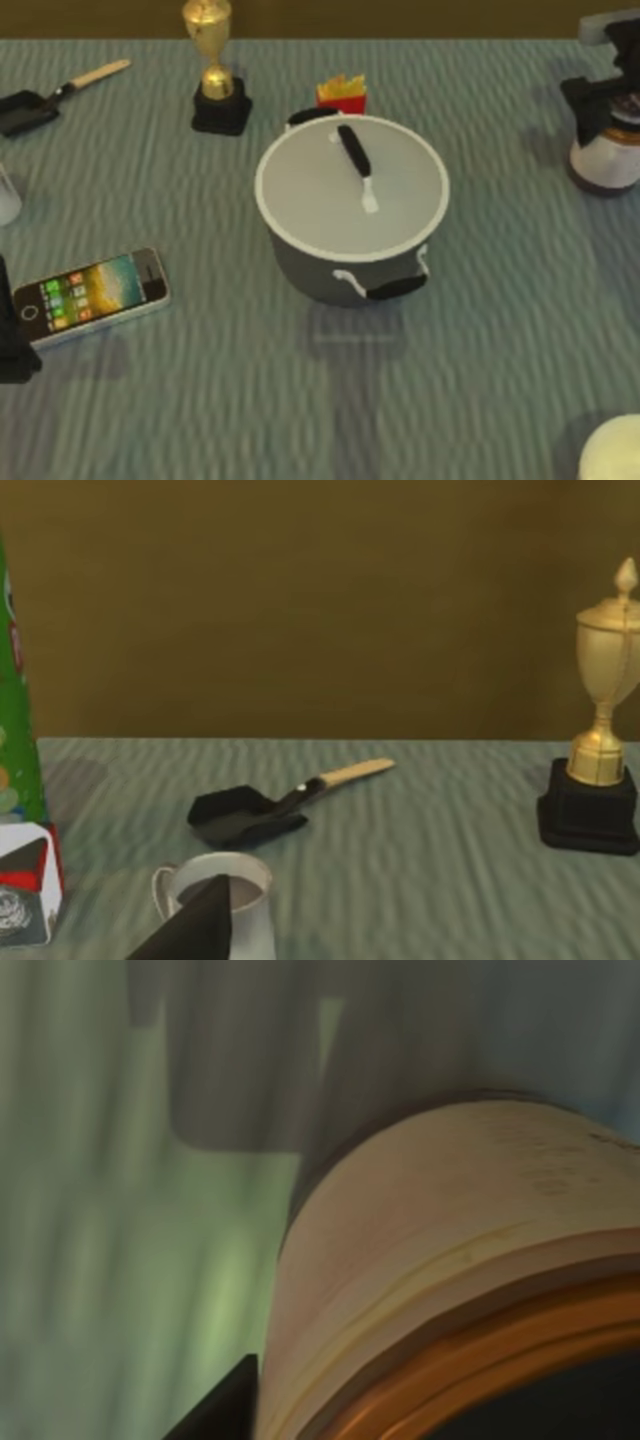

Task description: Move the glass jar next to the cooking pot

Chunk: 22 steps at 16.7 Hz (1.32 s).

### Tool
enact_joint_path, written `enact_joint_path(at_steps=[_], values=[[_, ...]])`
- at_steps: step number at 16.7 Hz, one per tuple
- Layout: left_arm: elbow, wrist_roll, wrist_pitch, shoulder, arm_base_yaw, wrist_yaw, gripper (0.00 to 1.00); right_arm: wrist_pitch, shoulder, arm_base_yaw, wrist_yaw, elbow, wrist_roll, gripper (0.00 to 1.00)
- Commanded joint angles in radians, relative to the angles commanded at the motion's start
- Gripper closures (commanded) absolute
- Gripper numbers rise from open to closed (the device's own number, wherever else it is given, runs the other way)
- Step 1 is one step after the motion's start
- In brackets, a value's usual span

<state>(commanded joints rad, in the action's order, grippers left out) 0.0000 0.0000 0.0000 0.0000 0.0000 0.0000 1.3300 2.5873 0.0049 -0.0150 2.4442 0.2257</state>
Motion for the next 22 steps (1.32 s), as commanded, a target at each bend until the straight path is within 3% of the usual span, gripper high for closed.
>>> enact_joint_path(at_steps=[2, 3, 13, 22], values=[[0.000, 0.000, 0.000, 0.000, 0.000, 0.000, 0.00, 0.000, 0.000, 0.000, 0.000, 0.000, 0.000, 0.98], [0.000, 0.000, 0.000, 0.000, 0.000, 0.000, 0.00, 0.000, 0.000, 0.000, 0.000, 0.000, 0.000, 1.00], [0.000, 0.000, 0.000, 0.000, 0.000, 0.000, 0.00, 0.001, -0.015, -0.002, -0.001, -0.015, -0.001, 1.00], [0.000, 0.000, 0.000, 0.000, 0.000, 0.000, 0.00, 0.017, -0.443, 0.010, -0.005, -0.416, -0.003, 1.00]])
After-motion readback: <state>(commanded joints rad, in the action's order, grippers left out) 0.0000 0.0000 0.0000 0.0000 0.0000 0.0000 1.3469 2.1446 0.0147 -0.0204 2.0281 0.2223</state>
